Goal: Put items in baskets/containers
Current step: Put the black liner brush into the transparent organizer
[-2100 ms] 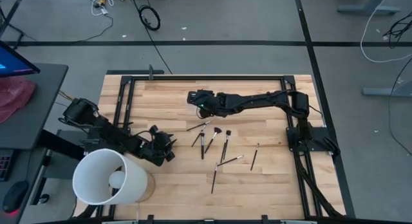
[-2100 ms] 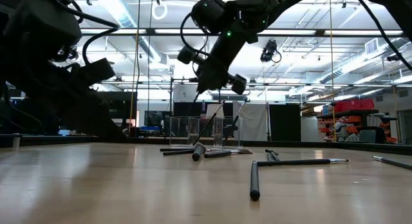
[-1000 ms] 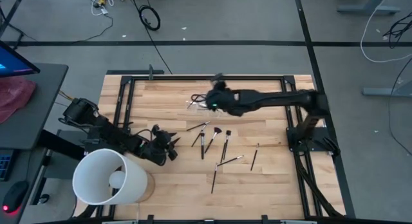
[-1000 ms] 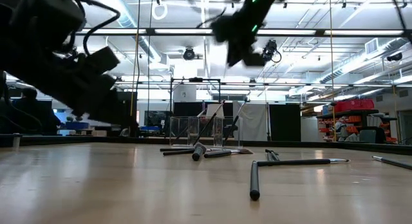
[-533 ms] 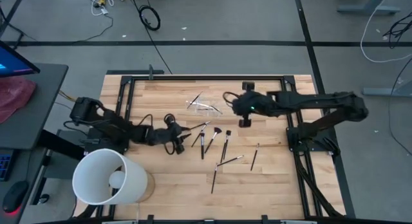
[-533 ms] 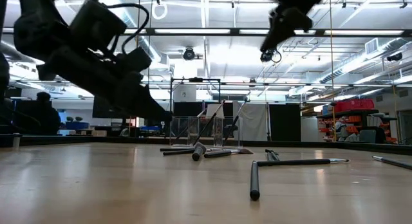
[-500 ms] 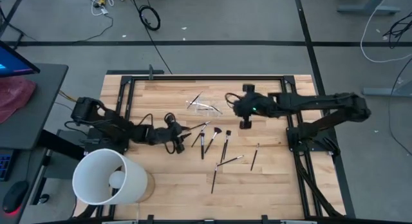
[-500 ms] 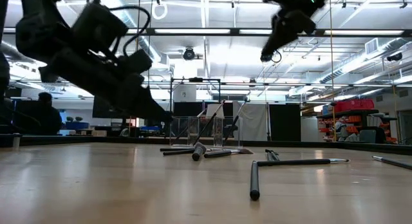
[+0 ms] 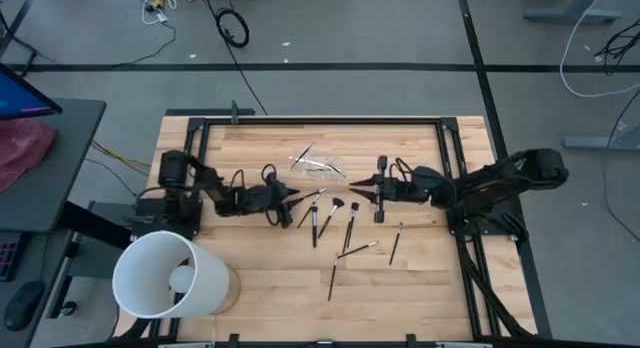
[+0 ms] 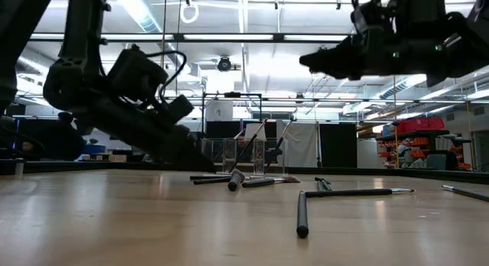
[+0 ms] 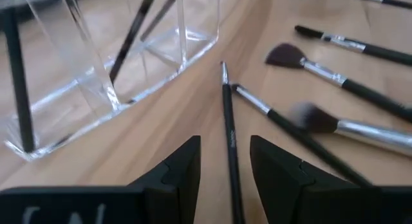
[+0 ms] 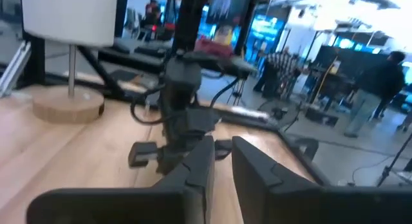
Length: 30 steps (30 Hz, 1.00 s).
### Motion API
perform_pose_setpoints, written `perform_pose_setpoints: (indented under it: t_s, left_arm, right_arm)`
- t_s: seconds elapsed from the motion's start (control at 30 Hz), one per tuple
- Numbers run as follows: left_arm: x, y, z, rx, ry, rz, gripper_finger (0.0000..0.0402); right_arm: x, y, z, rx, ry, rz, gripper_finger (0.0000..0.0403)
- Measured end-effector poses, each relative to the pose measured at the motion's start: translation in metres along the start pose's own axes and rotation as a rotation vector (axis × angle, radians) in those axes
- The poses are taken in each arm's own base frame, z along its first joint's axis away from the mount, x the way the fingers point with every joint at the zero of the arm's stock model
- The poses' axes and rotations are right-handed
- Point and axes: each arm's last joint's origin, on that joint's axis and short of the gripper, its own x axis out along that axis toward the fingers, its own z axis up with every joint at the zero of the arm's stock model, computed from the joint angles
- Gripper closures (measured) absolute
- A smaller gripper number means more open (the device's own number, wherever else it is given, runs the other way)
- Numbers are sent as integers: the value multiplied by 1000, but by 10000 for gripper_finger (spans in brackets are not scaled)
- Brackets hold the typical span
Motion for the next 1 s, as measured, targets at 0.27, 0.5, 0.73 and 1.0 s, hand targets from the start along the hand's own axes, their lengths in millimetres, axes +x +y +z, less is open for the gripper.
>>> perform_pose_setpoints:
  t_s: [0.27, 0.5, 0.73, 1.0]
  left_arm:
    - [24, 1, -10, -10, 19, 9, 264]
    - [26, 4, -18, -13, 41, 18, 303]
    - [25, 4, -20, -29, 42, 18, 387]
    - [22, -5, -13, -21, -51, -57, 389]
  right_arm:
    - [33, 5, -18, 3, 146, 40, 279]
    - [50, 9, -34, 48, 286, 72, 230]
    - [55, 11, -36, 44, 296, 94, 222]
    - [61, 18, -57, 63, 355, 163, 222]
